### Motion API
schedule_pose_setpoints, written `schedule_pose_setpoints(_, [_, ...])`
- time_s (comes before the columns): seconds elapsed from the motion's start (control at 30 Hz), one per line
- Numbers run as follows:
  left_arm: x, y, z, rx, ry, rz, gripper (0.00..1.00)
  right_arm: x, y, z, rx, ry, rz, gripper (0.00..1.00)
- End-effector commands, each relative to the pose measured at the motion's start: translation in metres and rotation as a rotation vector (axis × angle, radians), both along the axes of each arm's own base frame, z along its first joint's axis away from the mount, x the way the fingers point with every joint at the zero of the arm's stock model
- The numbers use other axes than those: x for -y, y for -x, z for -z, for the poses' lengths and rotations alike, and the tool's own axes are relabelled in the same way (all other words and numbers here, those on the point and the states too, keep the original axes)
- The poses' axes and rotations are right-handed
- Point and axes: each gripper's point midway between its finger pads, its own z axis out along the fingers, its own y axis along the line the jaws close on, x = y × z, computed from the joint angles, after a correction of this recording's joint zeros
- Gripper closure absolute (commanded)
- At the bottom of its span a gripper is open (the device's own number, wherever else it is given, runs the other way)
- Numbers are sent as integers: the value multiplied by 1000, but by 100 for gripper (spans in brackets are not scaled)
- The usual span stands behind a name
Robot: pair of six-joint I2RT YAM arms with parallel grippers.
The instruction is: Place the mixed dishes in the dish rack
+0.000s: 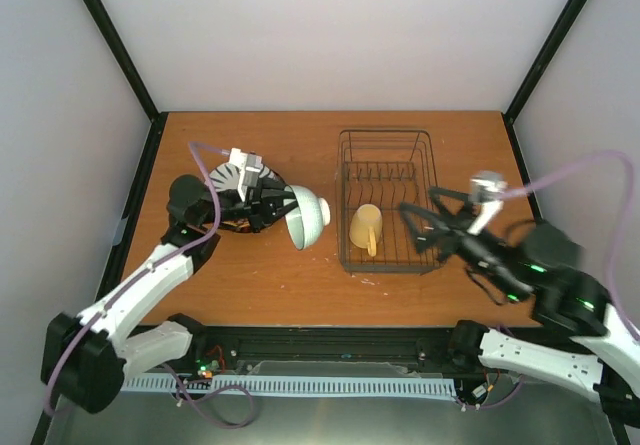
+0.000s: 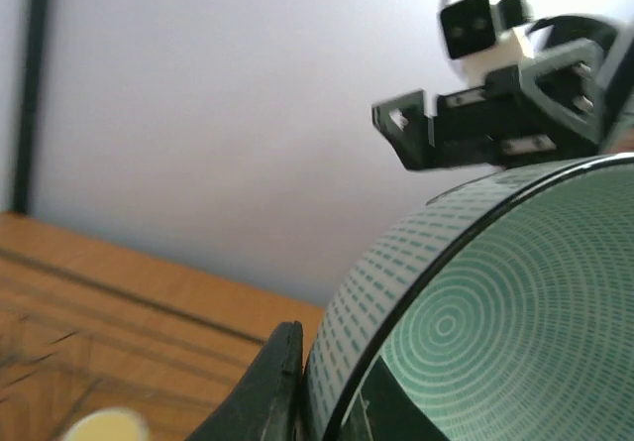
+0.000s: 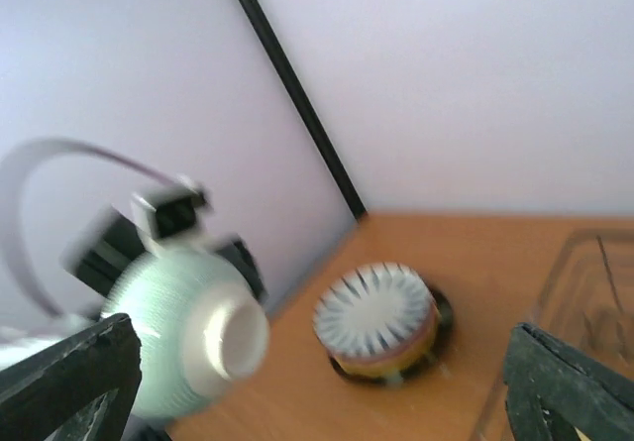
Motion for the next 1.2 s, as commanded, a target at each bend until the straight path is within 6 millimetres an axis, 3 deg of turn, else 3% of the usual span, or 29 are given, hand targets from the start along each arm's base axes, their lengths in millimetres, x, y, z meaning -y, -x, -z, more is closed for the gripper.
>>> schedule_pose_setpoints(0.0, [-5,58,-48,232,136,345,99,38,23,-42,92,-183,-21,2])
schedule_pose_setpoints(0.07, [-7,67,-52,300,170,412,99,35,32,-46,105,-192,-73,2])
schedule_pose_setpoints(0.17, [2,51,-56,251,175,461,99,20,36,-46,102,-176,-137,2])
schedule_pose_setpoints(0.4, [12,43,-66,277,161,494,99,-39,16,-2,10,33,-212,0])
schedule_pose_setpoints(0.53, [12,46,-73,282,146,510,99,-58,4,11,-46,36,-291,0])
schedule_pose_setpoints(0.7, [10,49,-74,278,139,515,99,-55,-8,16,-117,-94,-409,0])
schedule_pose_setpoints(1.0, [13,46,-71,269,112,526,99,-55,11,8,-157,-299,-734,0])
schedule_pose_setpoints(1.17, [15,42,-69,261,102,531,99,-57,22,13,-174,-314,-836,0])
